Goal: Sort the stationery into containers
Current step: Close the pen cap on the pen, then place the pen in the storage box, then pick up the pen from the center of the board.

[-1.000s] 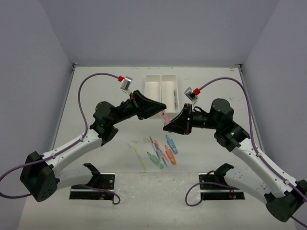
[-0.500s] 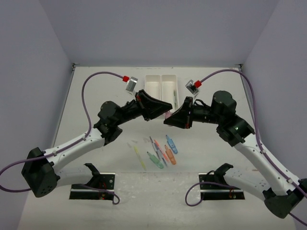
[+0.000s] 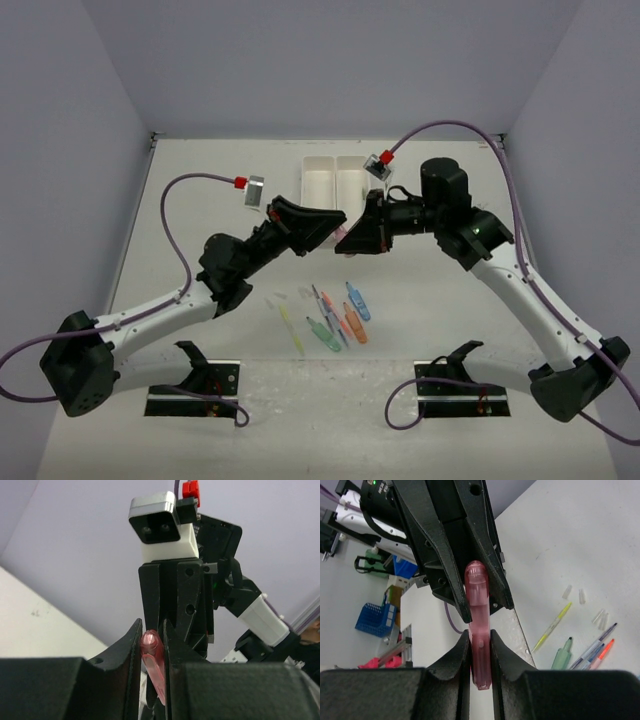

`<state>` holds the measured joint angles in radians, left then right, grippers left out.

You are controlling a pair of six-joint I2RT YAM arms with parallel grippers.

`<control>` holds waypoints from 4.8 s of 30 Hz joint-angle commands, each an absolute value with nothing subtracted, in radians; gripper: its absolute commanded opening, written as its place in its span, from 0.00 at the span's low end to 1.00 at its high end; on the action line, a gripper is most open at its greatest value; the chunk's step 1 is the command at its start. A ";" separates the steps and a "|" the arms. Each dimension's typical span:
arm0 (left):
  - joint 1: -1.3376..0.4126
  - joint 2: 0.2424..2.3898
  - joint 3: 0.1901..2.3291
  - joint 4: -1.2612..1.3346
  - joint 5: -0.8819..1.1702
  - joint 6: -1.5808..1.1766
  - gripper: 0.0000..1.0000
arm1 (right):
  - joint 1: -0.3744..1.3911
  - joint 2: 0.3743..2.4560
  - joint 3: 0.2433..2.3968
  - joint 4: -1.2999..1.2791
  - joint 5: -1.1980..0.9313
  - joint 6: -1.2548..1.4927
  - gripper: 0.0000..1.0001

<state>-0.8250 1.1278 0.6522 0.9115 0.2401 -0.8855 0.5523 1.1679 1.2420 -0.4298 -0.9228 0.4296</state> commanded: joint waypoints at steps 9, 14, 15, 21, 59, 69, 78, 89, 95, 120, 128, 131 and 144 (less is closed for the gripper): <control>-0.722 1.164 0.900 0.288 0.412 -0.684 0.00 | 0.518 1.081 1.034 -0.165 -0.737 0.345 0.87; -0.633 1.242 1.001 0.171 0.371 -0.639 0.00 | 0.518 0.960 0.958 -0.280 -0.478 0.350 0.99; -0.620 1.271 1.046 0.103 0.307 -0.604 0.00 | 0.518 0.928 0.952 -0.312 -0.391 0.361 0.99; -0.571 1.583 1.402 -0.201 0.010 -0.425 0.00 | 0.515 0.786 0.967 -0.448 -0.087 0.453 0.99; -0.603 1.166 1.238 -0.282 -0.164 -0.476 1.00 | 0.735 1.310 0.930 -0.563 0.166 0.509 0.62; -0.604 0.874 1.027 -0.461 -0.187 -0.460 1.00 | 0.841 1.563 0.932 -0.519 0.130 0.539 0.50; -0.604 0.836 0.944 -0.494 -0.209 -0.448 1.00 | 0.847 1.620 0.920 -0.519 0.134 0.552 0.47; -0.604 0.871 0.876 -0.414 -0.151 -0.489 1.00 | 0.850 1.582 0.888 -0.558 0.224 0.587 0.27; -0.604 0.918 0.801 -0.231 -0.006 -0.611 1.00 | 0.849 1.404 0.892 -0.598 0.310 0.583 0.00; -0.816 1.407 0.845 0.608 0.356 -0.897 0.59 | 0.900 0.863 0.865 -0.428 0.223 0.427 0.00; -0.816 1.467 0.877 0.610 0.400 -0.898 0.26 | 0.913 0.877 0.899 -0.431 0.224 0.421 0.00; -0.816 1.464 0.874 0.612 0.405 -0.897 0.08 | 0.911 0.888 0.906 -0.430 0.241 0.428 0.00; -0.772 1.350 0.935 0.489 0.252 -0.824 0.00 | 0.911 0.896 0.741 -0.306 0.184 0.435 0.00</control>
<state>-0.8112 1.4398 0.8491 0.5203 0.3469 -0.8802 0.9073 0.8907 0.8512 -0.4285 0.2167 0.4324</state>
